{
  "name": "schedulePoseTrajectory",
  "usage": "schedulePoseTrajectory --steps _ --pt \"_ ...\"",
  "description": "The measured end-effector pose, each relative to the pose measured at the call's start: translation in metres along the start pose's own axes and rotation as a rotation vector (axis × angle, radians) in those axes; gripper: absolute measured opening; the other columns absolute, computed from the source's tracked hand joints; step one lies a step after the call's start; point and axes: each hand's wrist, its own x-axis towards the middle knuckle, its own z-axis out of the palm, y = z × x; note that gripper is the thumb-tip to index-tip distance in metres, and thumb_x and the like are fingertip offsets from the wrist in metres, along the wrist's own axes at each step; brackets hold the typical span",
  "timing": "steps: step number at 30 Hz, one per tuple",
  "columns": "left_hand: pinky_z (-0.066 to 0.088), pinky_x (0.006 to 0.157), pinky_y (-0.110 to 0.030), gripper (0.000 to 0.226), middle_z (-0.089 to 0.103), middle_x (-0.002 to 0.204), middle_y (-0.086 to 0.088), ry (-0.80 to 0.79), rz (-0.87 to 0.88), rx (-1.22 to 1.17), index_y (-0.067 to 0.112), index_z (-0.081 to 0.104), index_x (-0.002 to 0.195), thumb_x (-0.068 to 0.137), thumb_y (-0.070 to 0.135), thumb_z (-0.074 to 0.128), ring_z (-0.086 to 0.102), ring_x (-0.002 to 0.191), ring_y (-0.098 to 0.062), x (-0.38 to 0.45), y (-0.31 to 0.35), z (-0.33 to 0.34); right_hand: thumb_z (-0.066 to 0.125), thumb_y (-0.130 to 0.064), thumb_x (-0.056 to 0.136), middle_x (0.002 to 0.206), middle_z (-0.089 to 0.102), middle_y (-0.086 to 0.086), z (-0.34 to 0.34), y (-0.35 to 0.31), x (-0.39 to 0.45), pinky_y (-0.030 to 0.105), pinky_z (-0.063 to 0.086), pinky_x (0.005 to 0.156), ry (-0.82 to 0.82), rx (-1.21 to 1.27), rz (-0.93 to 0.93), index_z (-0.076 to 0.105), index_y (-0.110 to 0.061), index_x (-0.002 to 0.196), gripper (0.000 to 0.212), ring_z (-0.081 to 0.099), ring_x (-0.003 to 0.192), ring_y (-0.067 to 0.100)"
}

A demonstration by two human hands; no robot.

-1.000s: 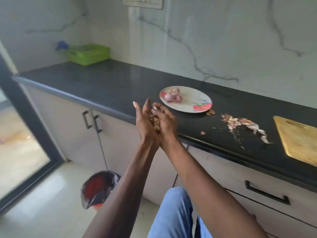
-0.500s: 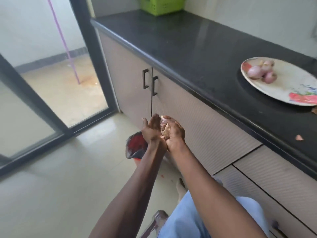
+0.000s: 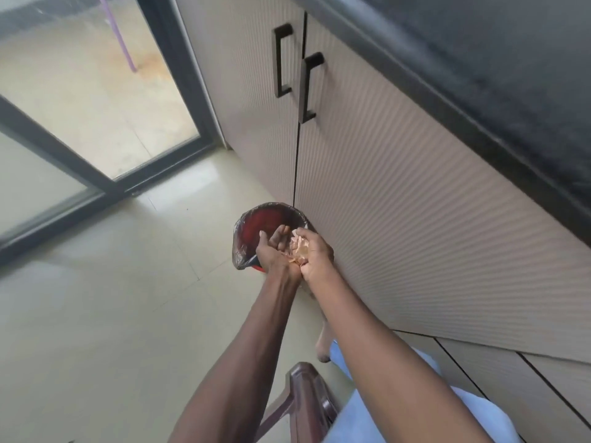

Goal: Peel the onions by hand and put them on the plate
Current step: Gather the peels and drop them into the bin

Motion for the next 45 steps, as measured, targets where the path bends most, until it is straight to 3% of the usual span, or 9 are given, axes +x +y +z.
schedulePoseTrajectory --steps 6,9,13,18,21,24,35,41,45 --pt "0.054 0.057 -0.03 0.035 0.057 0.082 -0.011 0.047 -0.074 0.165 0.004 0.059 0.088 0.104 0.034 0.049 0.065 0.057 -0.023 0.081 0.025 0.016 0.042 -0.028 0.105 0.056 0.058 0.009 0.041 0.008 0.088 0.031 0.043 0.055 -0.051 -0.086 0.15 0.051 -0.007 0.078 0.035 0.057 0.039 0.02" --pt "0.058 0.086 -0.046 0.048 0.068 0.099 -0.019 0.108 -0.113 0.229 0.001 0.059 0.105 0.099 0.048 0.055 0.074 0.079 -0.034 0.115 0.038 0.011 0.058 -0.06 0.09 0.087 0.067 0.011 0.049 0.014 0.118 0.033 0.056 0.055 -0.014 -0.106 0.18 0.061 -0.013 0.1 0.048 0.068 0.061 0.028" --pt "0.05 0.094 -0.049 0.054 0.072 0.097 -0.013 0.11 -0.157 0.34 0.01 0.072 0.096 0.089 0.06 0.053 0.066 0.1 -0.033 0.136 0.053 0.002 0.067 -0.074 0.064 0.125 0.062 0.017 0.041 0.02 0.152 0.054 0.053 0.089 -0.006 -0.181 0.259 0.054 -0.01 0.128 0.092 0.064 0.109 0.039" --pt "0.051 0.081 -0.036 0.024 0.062 0.111 -0.015 0.094 0.014 0.387 0.009 0.064 0.097 0.105 0.024 0.048 0.061 0.094 -0.027 0.117 0.051 0.007 0.048 -0.055 0.098 0.156 0.03 0.024 0.042 0.005 0.119 0.047 0.028 0.118 -0.095 -0.119 0.248 0.033 0.003 0.148 0.079 0.029 0.145 0.038" --pt "0.048 0.102 -0.045 0.029 0.063 0.124 -0.015 0.067 0.058 0.396 0.006 0.064 0.123 0.103 0.024 0.052 0.061 0.113 -0.029 0.082 0.049 0.009 0.049 -0.035 0.102 0.138 0.049 0.021 0.038 -0.007 0.086 0.04 0.037 0.113 -0.126 -0.079 0.152 0.047 0.003 0.137 0.052 0.045 0.135 0.033" --pt "0.053 0.075 -0.039 0.02 0.07 0.095 -0.009 -0.014 0.135 0.434 0.008 0.07 0.098 0.099 0.023 0.057 0.067 0.078 -0.023 0.019 0.047 0.014 0.049 -0.017 0.1 0.099 0.063 0.013 0.033 -0.023 0.03 0.033 0.052 0.087 -0.172 -0.013 0.033 0.061 -0.002 0.1 0.019 0.063 0.092 0.024" --pt "0.042 0.052 -0.024 0.016 0.061 0.066 0.0 -0.655 0.691 0.393 0.008 0.065 0.086 0.099 0.006 0.057 0.053 0.058 -0.011 -0.292 -0.036 0.036 0.047 0.007 0.095 0.077 0.069 0.01 -0.093 -0.095 -0.301 0.025 0.053 0.065 -0.446 0.112 -0.781 0.063 -0.003 0.09 0.019 0.066 0.069 0.02" --pt "0.056 0.072 -0.039 0.018 0.073 0.084 -0.008 -1.213 0.606 0.674 0.012 0.07 0.09 0.1 0.023 0.058 0.067 0.078 -0.021 -0.418 -0.147 0.055 0.051 0.007 0.093 0.077 0.071 0.005 -0.238 -0.157 -0.411 0.03 0.056 0.072 -0.07 0.17 -1.216 0.067 -0.005 0.085 0.021 0.068 0.072 0.015" --pt "0.046 0.102 -0.041 0.04 0.071 0.119 -0.008 -1.346 1.064 1.049 0.011 0.07 0.119 0.101 0.036 0.044 0.061 0.114 -0.023 -0.442 -0.199 0.068 0.055 0.001 0.093 0.094 0.073 0.007 -0.315 -0.186 -0.429 0.036 0.052 0.084 0.403 0.004 -1.381 0.069 -0.014 0.087 0.021 0.066 0.089 0.018"
